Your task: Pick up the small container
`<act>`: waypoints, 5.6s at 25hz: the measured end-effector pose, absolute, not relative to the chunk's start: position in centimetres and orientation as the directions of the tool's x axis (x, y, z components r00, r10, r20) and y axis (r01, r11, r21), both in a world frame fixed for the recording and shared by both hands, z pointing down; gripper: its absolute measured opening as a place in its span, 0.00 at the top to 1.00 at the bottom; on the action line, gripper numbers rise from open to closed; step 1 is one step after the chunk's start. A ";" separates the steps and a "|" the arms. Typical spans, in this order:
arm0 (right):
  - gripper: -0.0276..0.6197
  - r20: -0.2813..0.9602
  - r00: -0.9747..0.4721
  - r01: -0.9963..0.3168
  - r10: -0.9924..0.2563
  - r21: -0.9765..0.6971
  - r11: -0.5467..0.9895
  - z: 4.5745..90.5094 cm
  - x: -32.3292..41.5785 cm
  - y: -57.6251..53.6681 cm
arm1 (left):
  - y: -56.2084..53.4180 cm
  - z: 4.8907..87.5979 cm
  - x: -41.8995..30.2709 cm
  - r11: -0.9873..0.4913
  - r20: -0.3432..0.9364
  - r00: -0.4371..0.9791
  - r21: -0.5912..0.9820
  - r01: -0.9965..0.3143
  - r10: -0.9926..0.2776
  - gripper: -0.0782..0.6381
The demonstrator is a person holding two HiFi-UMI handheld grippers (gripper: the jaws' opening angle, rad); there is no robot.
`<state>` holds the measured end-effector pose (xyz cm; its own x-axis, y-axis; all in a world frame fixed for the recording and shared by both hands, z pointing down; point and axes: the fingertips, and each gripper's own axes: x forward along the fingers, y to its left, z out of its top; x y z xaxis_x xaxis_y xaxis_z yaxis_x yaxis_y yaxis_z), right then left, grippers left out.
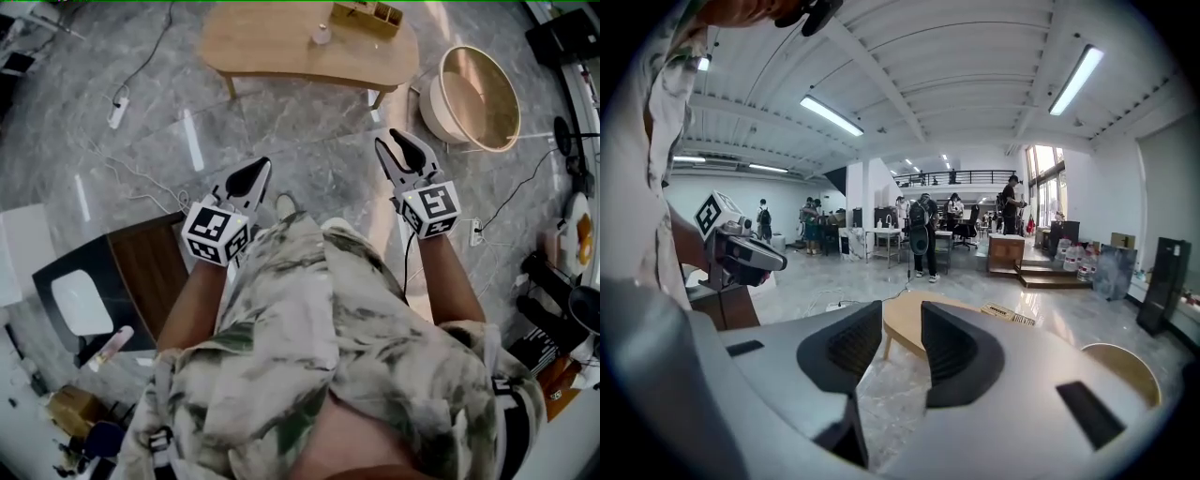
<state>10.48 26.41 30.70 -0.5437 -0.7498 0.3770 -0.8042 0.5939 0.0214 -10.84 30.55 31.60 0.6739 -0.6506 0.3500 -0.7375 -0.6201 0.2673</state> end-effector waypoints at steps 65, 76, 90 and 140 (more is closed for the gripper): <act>0.70 0.615 -0.569 -0.731 -0.545 -0.075 0.678 63.1 12.4 -25.0 | -9.1 47.6 2.2 -0.583 0.546 0.723 0.446 -0.679 -0.424 0.86; 0.69 0.659 -0.567 -0.713 -0.494 -0.093 0.695 69.5 10.4 -28.9 | -11.3 49.6 2.1 -0.523 0.552 0.703 0.476 -0.707 -0.449 0.86; 0.65 0.700 -0.538 -0.723 -0.470 -0.097 0.684 76.2 8.9 -32.9 | -12.8 51.7 0.3 -0.439 0.571 0.669 0.504 -0.743 -0.476 0.86; 0.71 0.710 -0.471 -0.784 -0.524 -0.065 0.618 80.3 6.7 -36.0 | -10.5 54.0 -3.6 -0.358 0.589 0.639 0.531 -0.768 -0.495 0.86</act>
